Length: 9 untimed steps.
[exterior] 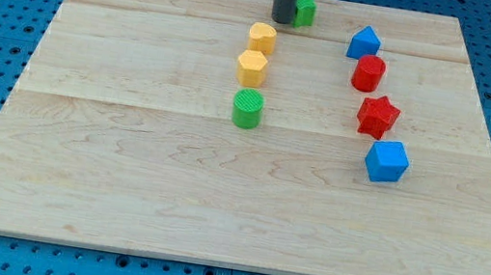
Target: Push the green star into the green circle
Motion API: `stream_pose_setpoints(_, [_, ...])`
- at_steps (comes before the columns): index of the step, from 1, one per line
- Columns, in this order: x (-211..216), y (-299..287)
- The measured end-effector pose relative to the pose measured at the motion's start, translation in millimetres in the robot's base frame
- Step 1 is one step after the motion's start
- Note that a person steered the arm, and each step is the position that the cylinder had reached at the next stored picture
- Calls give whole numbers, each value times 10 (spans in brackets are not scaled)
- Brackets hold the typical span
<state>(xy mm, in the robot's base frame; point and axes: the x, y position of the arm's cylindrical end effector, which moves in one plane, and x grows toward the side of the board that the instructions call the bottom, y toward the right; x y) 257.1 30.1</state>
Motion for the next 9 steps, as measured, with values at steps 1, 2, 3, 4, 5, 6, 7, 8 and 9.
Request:
stream_pose_setpoints(1, [377,-270])
stream_pose_setpoints(2, [672,-352])
stream_pose_setpoints(3, [702,159])
stream_pose_setpoints(4, [917,188])
stream_pose_setpoints(5, [814,-65])
stream_pose_setpoints(6, [381,-118])
stream_pose_setpoints(7, [-104,-405])
stream_pose_setpoints(8, [-624,-471])
stream_pose_setpoints(9, [-636,-528])
